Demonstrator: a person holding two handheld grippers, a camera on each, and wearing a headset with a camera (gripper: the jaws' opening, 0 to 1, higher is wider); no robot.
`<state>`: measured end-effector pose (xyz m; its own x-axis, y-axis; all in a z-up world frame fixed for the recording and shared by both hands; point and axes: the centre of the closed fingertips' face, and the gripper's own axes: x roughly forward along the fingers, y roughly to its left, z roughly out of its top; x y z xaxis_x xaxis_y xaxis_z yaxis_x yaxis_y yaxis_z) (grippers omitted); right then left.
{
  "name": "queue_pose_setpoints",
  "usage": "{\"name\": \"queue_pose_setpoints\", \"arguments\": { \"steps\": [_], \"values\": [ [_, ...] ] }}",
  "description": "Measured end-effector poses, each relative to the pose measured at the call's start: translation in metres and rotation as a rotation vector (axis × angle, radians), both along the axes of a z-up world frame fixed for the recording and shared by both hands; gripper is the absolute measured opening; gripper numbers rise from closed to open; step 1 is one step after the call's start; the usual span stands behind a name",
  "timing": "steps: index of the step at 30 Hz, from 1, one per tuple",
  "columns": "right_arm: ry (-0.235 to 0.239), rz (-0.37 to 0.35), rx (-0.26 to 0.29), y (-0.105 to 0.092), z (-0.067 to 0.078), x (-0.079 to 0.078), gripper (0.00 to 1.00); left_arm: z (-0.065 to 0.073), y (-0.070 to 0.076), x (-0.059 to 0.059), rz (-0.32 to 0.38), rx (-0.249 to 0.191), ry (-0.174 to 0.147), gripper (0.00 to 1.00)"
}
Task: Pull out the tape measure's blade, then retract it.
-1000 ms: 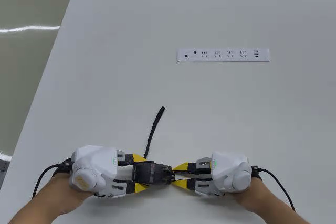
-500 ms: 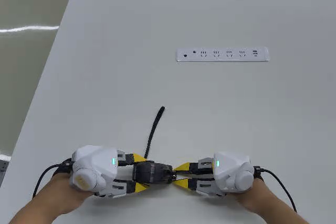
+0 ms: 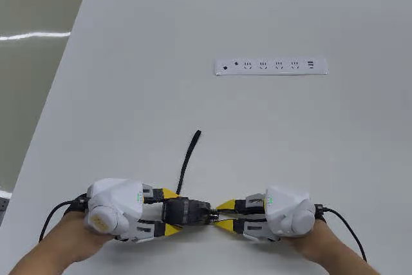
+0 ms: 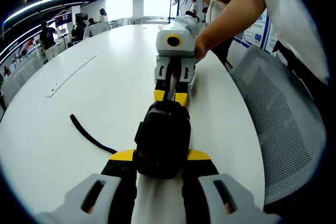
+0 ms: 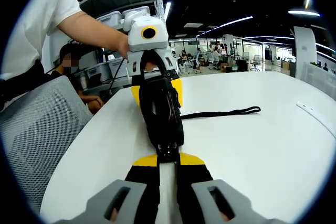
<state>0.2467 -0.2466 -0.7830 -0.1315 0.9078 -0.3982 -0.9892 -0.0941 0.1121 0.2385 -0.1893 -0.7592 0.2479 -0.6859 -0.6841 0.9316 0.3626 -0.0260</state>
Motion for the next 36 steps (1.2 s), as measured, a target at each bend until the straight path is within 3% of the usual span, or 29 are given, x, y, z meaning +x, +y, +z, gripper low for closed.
{"name": "queue_pose_setpoints", "arguments": {
  "steps": [13, 22, 36],
  "values": [
    [-0.013, 0.004, -0.009, -0.004, -0.0023, 0.0007, 0.1, 0.0002, -0.002, 0.0002, -0.003, 0.003, -0.002, 0.29],
    [0.023, -0.013, -0.006, -0.0031, -0.0016, 0.0005, 0.12, 0.0, -0.002, -0.0004, -0.002, -0.001, -0.001, 0.29],
    [0.002, -0.017, -0.006, -0.0004, -0.0012, 0.0015, 0.15, -0.0014, 0.0002, -0.0004, -0.004, 0.007, -0.005, 0.3]
  ]
}}
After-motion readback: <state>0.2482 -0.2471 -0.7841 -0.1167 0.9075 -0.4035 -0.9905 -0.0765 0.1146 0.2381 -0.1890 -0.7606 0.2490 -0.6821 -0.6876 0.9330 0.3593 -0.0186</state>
